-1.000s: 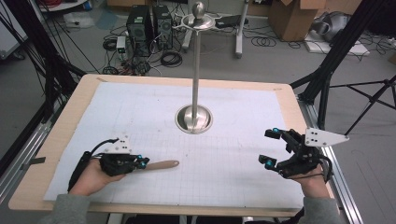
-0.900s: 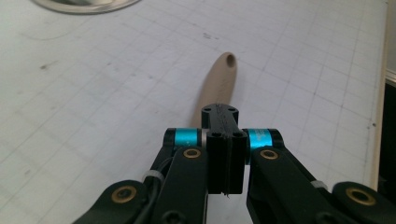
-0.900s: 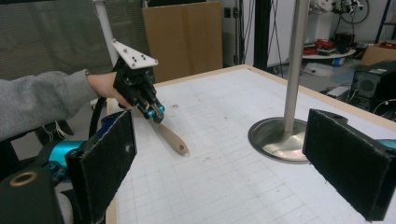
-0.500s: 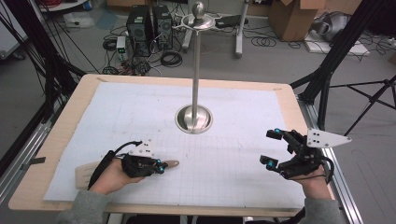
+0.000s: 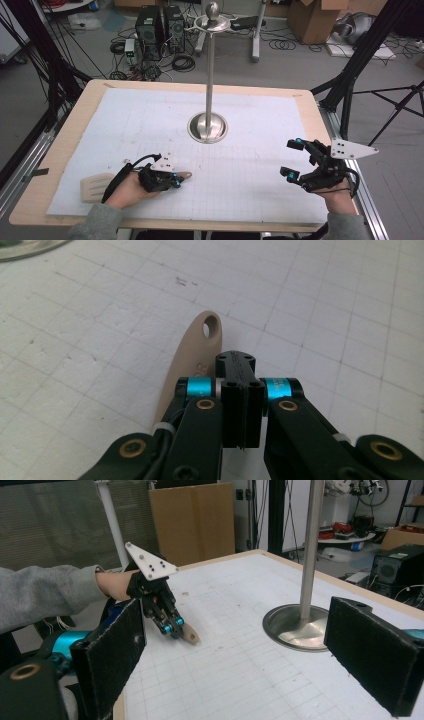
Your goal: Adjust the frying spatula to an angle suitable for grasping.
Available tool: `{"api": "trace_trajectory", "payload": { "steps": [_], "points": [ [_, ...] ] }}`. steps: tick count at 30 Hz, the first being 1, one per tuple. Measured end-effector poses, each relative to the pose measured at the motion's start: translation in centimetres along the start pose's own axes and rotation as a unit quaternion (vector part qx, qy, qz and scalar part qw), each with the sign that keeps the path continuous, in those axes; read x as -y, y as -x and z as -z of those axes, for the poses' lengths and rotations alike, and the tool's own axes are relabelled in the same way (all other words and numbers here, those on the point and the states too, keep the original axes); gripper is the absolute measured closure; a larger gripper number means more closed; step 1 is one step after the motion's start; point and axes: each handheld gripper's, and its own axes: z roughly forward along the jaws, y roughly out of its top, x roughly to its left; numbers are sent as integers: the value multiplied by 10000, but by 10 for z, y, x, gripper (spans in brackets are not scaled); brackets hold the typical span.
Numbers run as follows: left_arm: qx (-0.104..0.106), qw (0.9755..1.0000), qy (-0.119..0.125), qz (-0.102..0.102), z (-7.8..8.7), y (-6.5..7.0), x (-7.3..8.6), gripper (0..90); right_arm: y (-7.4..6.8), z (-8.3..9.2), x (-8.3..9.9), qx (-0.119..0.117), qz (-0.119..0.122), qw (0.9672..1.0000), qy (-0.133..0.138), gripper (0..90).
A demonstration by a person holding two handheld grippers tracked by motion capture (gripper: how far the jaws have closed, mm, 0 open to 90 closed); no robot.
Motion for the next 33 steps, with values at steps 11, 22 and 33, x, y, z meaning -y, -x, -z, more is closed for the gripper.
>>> {"api": "trace_trajectory", "payload": {
  "steps": [11,22,33],
  "points": [
    [-442,9990,-3,25,-11,-12,-9,897,1,-2,0,-4,-11,10000,-8,86],
    [-715,9964,63,445,-17,-33,-17,897,3,-4,0,-57,-20,10000,-19,86],
    [-1198,9912,39,560,-20,-39,-19,897,4,-6,0,-73,5,10000,-50,86]
  ]
}}
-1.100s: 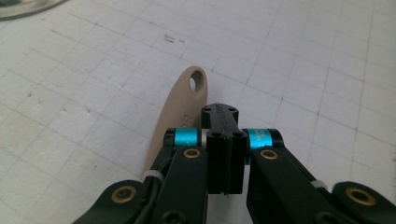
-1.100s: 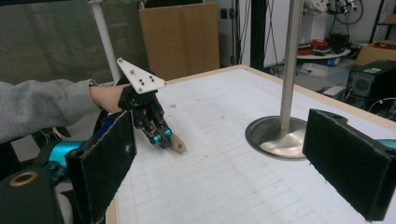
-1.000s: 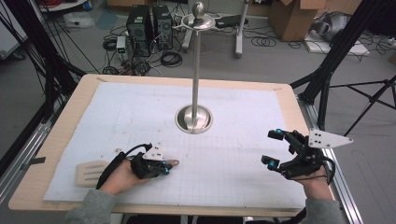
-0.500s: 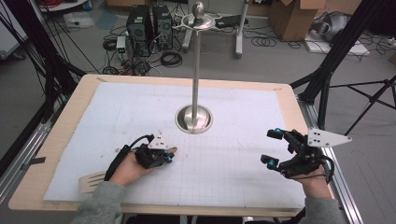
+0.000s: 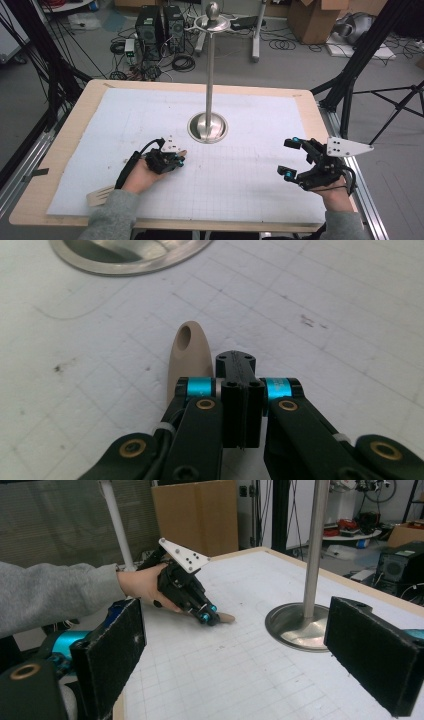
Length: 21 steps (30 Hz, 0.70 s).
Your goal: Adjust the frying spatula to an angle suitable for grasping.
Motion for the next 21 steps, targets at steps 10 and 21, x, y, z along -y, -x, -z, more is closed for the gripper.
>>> {"api": "trace_trajectory", "payload": {
  "steps": [10,21],
  "points": [
    [-24,9999,45,152,5,-2,1,897,0,2,0,-3,-21,10000,33,86],
    [100,9989,398,209,50,-10,7,896,0,-1,-1,-34,-5,10000,8,86]
  ]
}}
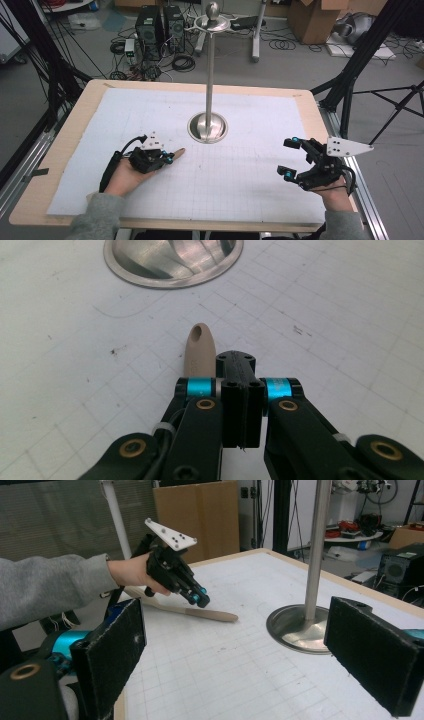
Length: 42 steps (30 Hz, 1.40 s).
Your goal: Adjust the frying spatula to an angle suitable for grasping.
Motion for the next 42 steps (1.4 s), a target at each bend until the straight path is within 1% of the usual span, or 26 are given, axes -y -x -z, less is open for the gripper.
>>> {"api": "trace_trajectory", "payload": {
  "steps": [2,3,5,6,7,8,10,11,12,13,14,16,18,19,20,21,22,23,24,26,28,30,37,38,40,42],
  "points": [
    [-5,10000,-9,-85,8,-2,2,896,1,-1,0,8,2,10000,-2,86],
    [42,9999,12,-102,11,-3,4,896,1,-1,0,8,2,10000,-2,86],
    [153,9998,38,-108,18,-6,7,874,1,-1,0,15,9,10000,-2,86],
    [319,9994,69,-107,23,-9,12,865,1,-1,0,15,6,10000,-4,86],
    [319,9994,69,-107,23,-9,12,843,1,-1,0,15,6,10000,-4,86],
    [398,9991,68,-101,26,-10,14,819,0,-1,0,11,-42,10000,-37,86],
    [439,9990,-4,-84,29,-14,19,796,0,-1,0,3,-10,10000,-36,86],
    [425,9991,-44,-52,33,-19,23,754,0,-2,0,8,7,10000,-39,86],
    [425,9991,-44,-52,33,-19,23,735,0,-2,0,8,7,10000,-39,86],
    [456,9989,-65,-11,35,-22,25,735,0,-2,0,-6,10,10000,-60,86],
    [484,9988,-63,75,39,-26,28,681,1,-3,1,-7,-19,10000,-76,86],
    [522,9986,-42,96,42,-28,28,663,1,-3,1,-6,-15,10000,-86,86],
    [592,9981,0,181,46,-30,30,597,1,-4,2,-12,-39,9999,-104,86],
    [608,9980,26,191,48,-31,30,570,1,-4,2,-15,-37,9999,-114,86],
    [637,9978,64,170,50,-32,32,515,1,-5,3,-4,-35,9999,-123,86],
    [666,9975,114,198,51,-33,33,515,1,-5,3,-4,-35,9999,-123,86],
    [682,9974,121,221,53,-33,35,455,1,-5,3,-11,-10,9999,-141,86],
    [681,9973,98,238,53,-34,36,455,1,-5,3,-11,-10,9999,-141,86],
    [741,9970,5,226,53,-35,40,402,1,-6,3,-10,-12,9999,-142,86],
    [726,9970,-66,250,52,-36,43,358,2,-7,4,-13,-33,9998,-195,86],
    [714,9970,-118,262,52,-36,44,353,2,-7,5,-22,-54,9998,-209,86],
    [614,9975,-215,278,51,-37,46,327,2,-7,7,-16,-81,9997,-229,86],
    [612,9973,-260,302,54,-37,48,316,3,-7,7,-37,-69,9997,-233,86],
    [664,9968,-301,329,56,-37,48,319,3,-8,7,-37,-65,9997,-236,86],
    [672,9965,-317,384,57,-36,48,321,2,-8,7,-48,-106,9996,-250,86],
    [666,9965,-372,341,57,-35,50,323,2,-8,7,-60,-97,9997,-238,86]
  ]
}}
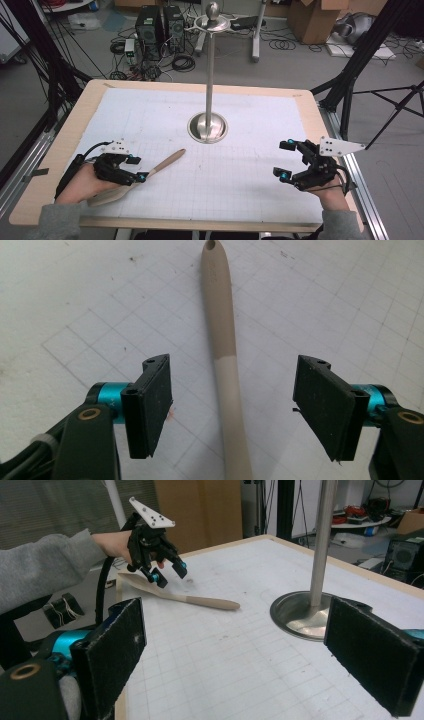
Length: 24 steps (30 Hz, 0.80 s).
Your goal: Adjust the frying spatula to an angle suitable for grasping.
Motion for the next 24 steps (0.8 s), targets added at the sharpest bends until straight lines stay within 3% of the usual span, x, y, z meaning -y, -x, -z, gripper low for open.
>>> {"api": "trace_trajectory", "payload": {
  "steps": [4,12,17,24],
  "points": [
    [-63,9998,-163,22,1,1,6,336,1,-1,0,5,40,10000,14,86],
    [-90,9999,-139,50,5,0,12,350,1,-2,0,3,11,10000,-33,86],
    [-78,9998,-141,69,5,0,11,301,0,-1,0,12,-3,10000,-12,86],
    [-229,9997,-102,58,4,0,11,249,1,-2,0,16,33,10000,-27,86]
  ]
}}
